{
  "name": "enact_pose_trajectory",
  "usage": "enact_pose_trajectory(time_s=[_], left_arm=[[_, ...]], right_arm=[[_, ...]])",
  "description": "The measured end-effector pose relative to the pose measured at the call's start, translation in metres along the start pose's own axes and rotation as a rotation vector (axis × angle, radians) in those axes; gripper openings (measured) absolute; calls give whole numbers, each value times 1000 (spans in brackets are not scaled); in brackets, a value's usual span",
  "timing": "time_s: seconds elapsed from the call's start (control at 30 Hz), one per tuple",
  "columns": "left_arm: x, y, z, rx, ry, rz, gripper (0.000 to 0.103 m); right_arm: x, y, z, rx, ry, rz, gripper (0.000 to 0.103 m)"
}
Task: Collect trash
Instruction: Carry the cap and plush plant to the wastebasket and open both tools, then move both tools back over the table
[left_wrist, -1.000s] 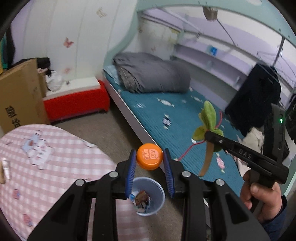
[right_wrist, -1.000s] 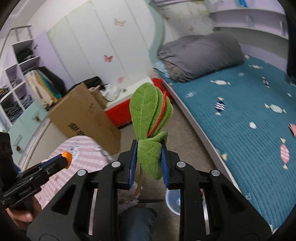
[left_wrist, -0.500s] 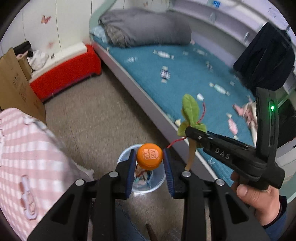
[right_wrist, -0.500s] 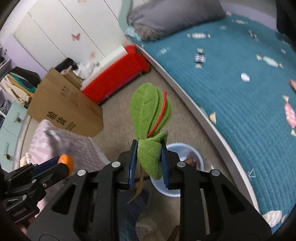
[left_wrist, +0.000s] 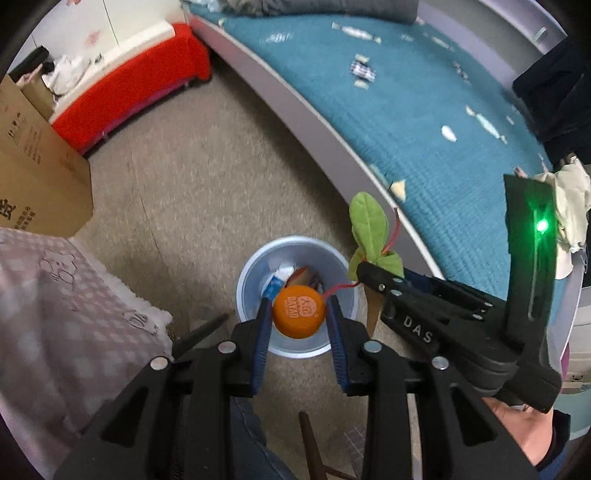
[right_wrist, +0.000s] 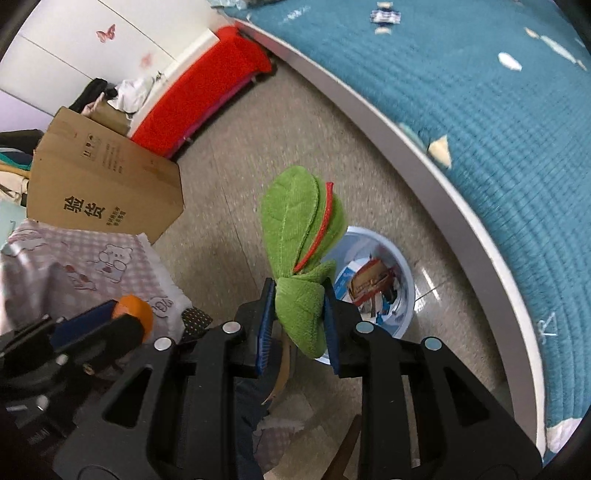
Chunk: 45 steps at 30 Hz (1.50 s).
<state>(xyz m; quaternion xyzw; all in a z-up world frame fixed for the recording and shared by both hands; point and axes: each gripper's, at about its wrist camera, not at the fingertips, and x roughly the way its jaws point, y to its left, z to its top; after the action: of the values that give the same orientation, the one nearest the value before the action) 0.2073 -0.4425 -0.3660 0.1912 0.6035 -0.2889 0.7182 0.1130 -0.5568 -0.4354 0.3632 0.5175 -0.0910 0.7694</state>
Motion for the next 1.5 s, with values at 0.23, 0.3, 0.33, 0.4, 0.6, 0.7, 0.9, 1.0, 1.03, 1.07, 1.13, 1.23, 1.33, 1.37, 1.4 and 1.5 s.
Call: enact_pose_trajectory(time_s=[0.23,0.3,0.33,0.4,0.6,0.7,0.9,1.0,1.03,1.07,1.13,1.23,1.33,1.37,1.4,1.5], left_arm=[[19,13,5,-59,50,48,78],[17,13,5,-66,46,57,82],[15,12,5,-69,43,59,85],[13,12,6,-77,37,58,87],[-6,10,5,-99,2,31,89],[-23,6,3,-91,-38,8,90],[-68,1,-5,-79,-134,-35,90],[-100,1,-13,-73,-208,-60,90],[-109,0,-15,-70,-232,-65,90],[-122,1,-19,-68,-262,-70,90],[-145,5,-27,-69,-311,-79,91],[-171,11,-37,-75,-370,-71,91],[-196,23,-50,-92,-425,-74,92],[-207,29,-55,-99,-445,-77,92],[-215,34,-59,-106,-463,-81,92],[-243,54,-77,-145,-529,-120,92]], right_arm=[[23,-12,4,48,61,7,69],[23,-17,3,72,61,-1,78],[21,-19,3,78,55,-8,82],[16,-23,1,90,41,-16,91],[-15,-26,-2,101,-35,-76,97],[-39,-22,-3,103,-86,-73,97],[-85,-1,0,87,-187,-79,97],[-113,11,-1,73,-243,-78,97],[-125,18,-2,64,-266,-78,97],[-133,24,-3,56,-281,-77,97],[-148,35,-4,35,-311,-71,97],[-171,57,-9,-2,-354,-56,97],[-192,83,-15,-48,-390,-39,97],[-197,91,-17,-63,-398,-35,97],[-201,98,-19,-73,-403,-32,97],[-214,130,-29,-123,-422,-10,97]])
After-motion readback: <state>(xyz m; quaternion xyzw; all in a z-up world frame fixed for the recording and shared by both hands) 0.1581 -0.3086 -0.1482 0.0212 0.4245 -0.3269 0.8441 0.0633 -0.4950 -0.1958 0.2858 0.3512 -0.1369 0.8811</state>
